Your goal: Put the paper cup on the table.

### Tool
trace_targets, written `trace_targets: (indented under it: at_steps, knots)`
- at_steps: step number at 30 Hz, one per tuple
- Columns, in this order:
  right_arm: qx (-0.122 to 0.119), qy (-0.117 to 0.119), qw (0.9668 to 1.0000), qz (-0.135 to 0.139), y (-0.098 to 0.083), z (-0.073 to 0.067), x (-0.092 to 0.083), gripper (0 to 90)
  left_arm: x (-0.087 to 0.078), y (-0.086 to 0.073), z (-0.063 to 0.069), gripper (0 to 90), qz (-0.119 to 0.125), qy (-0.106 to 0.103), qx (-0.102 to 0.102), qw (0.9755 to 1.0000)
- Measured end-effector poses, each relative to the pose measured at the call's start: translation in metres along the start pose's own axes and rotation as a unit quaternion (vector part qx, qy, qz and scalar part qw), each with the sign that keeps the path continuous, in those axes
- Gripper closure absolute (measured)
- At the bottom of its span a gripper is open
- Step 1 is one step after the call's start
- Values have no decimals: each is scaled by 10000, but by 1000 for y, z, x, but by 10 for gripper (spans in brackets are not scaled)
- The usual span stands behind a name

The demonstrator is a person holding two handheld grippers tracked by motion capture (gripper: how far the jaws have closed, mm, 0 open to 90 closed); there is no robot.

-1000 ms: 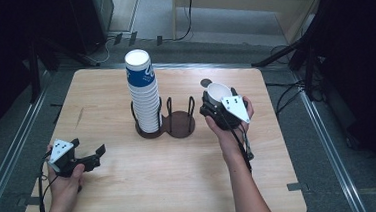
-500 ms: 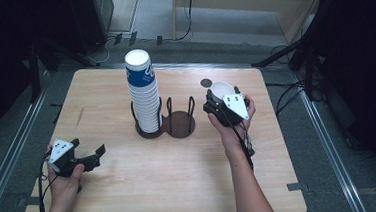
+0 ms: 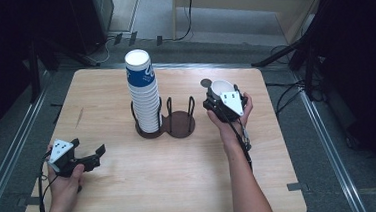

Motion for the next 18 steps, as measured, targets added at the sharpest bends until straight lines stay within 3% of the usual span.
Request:
trace_targets:
  at_steps: [18]
  knots:
    - [-164,-160,9989,-412,-36,-6,24,132,0,0,0,0,7,-23,-17,10000]
Point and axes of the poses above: each handheld gripper's, and its own axes: x roughly forward along the jaws, y roughly out of its top, z roughly to its right, the point moved 7 cm from there along x, roughly forward along the jaws, and after that the axes turned 8 degrees about -y, right-handed, at the moved point
